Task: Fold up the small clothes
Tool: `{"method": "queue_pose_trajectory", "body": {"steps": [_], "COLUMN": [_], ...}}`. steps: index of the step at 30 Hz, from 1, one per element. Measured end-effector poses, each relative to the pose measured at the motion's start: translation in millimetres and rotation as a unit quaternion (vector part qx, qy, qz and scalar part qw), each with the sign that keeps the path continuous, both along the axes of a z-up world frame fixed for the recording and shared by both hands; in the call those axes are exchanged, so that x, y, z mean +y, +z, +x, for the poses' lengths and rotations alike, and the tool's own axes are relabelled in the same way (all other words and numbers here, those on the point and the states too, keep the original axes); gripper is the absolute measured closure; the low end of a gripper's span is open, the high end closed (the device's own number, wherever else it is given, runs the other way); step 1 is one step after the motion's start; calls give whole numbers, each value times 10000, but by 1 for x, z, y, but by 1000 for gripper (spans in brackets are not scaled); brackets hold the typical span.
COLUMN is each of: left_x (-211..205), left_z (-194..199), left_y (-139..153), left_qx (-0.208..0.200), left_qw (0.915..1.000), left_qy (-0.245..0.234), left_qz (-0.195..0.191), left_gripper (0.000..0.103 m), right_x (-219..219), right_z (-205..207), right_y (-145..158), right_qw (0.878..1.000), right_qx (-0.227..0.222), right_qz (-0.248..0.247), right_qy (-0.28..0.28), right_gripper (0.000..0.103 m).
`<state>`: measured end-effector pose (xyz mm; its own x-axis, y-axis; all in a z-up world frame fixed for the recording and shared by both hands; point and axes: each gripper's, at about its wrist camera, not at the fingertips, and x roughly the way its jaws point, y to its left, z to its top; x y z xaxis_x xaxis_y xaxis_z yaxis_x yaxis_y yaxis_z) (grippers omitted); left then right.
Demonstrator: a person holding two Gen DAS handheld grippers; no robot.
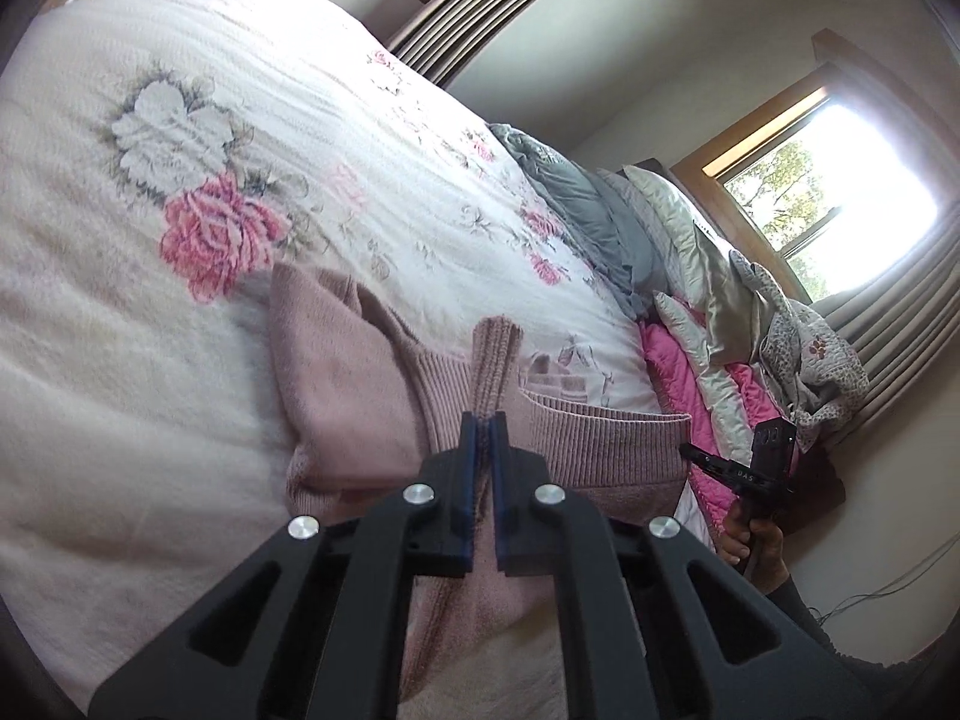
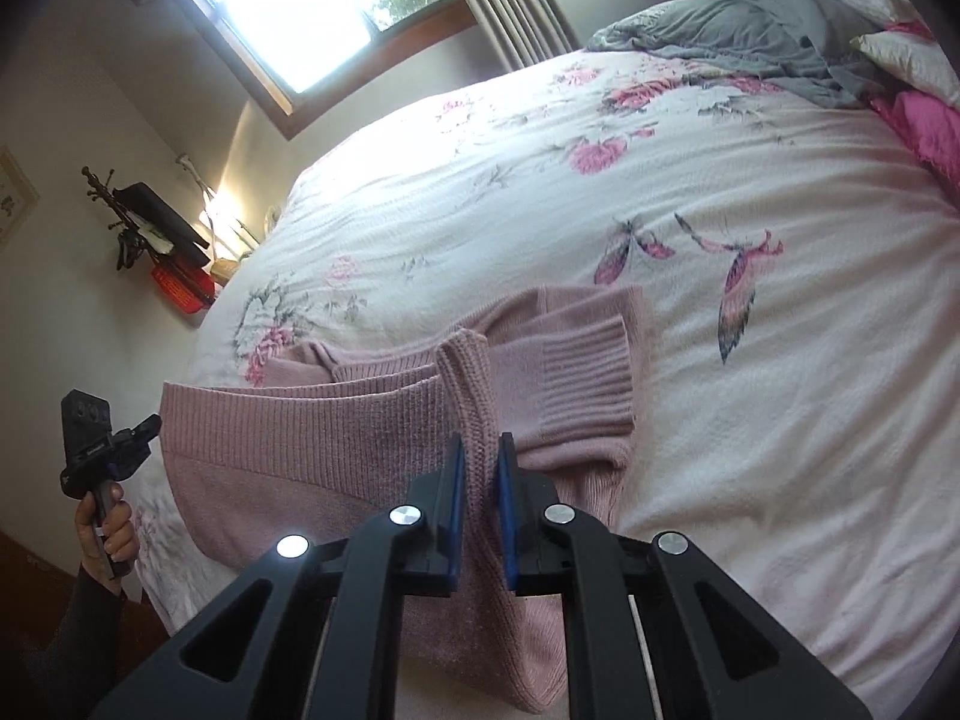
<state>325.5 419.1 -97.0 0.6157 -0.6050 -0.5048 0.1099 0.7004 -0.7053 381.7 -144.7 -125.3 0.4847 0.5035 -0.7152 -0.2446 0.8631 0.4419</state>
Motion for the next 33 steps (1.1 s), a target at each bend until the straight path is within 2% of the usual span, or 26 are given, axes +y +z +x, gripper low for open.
{"method": "queue_pose_trajectory", "body": {"steps": [3,7,12,16,21,28,33], "left_x": [8,20,28,28,32,39,44], "left_z": [29,77,135,169,194,206,214], "left_y": [11,13,-8,-38,-71,-93,-119], "left_qx": [-38,91,473,806,1076,1190,1659], "left_qw": [10000,9998,9984,9959,9932,9918,9846], "left_qy": [54,155,288,352,426,470,541], "left_qz": [-15,43,124,226,106,-50,74], "left_gripper": [101,101,101,101,101,101,100], "right_x": [2,2,7,20,24,9,10], "right_z": [30,76,132,165,184,193,204], "right_y": [11,12,-6,-32,-61,-82,-111], "right_qw": [9998,9993,9976,9958,9934,9907,9867], "right_qx": [-95,5,270,481,638,758,1046], "right_qz": [-88,-72,-77,-405,-605,-546,-697], "right_qy": [-132,-365,-634,-658,-741,-988,-1034], "right_gripper": [93,93,93,93,93,93,91]}}
